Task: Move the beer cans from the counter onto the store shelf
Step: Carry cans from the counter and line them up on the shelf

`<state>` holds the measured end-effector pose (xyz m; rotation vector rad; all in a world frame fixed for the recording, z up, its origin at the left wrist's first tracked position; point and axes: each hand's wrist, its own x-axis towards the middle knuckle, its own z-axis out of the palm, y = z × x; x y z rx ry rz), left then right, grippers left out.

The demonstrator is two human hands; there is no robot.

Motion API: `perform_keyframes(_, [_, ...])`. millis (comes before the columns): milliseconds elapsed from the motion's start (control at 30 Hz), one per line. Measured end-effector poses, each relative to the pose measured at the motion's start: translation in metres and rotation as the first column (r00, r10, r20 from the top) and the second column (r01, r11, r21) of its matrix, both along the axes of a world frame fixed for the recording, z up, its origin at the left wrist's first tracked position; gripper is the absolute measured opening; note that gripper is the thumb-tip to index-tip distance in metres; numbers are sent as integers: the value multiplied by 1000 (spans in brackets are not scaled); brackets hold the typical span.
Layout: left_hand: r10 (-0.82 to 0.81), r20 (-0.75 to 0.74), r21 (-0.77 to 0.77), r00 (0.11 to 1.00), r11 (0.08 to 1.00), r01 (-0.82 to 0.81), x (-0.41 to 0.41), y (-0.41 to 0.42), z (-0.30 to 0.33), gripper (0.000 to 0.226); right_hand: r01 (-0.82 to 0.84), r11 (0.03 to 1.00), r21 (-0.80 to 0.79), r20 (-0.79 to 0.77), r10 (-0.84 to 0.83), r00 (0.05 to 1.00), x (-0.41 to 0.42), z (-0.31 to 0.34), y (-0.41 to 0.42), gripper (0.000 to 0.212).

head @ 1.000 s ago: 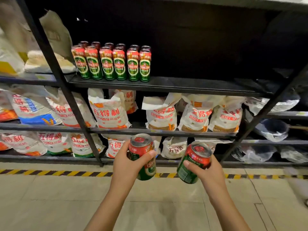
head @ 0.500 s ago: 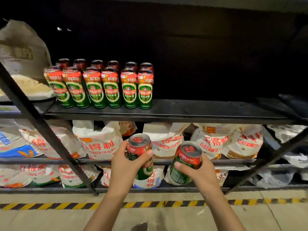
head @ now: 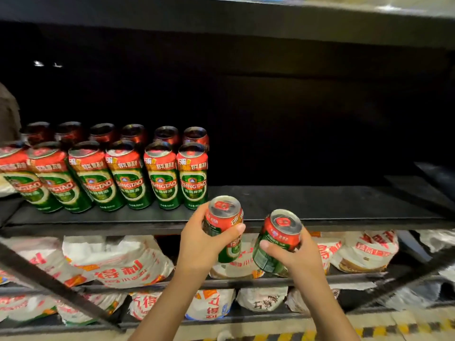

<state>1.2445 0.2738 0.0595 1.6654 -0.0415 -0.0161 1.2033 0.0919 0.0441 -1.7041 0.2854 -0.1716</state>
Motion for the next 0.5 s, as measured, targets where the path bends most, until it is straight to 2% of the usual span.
perform_keyframes(100, [-7,23,-24,1000,1000,8,26,-18,4,47,-17,999,-36,30,18,999,30,3,-16,54])
perform_keyframes(200, [17,27,-43,999,999,-16,53,-34,4,57,-40,998,-54,66,43,997,62,4,-30,49])
perform_keyframes(500, [108,78,-16,991,994,-107,108,-65,-9,48,-94,992,-79,112,103,988,130,-1,-54,52])
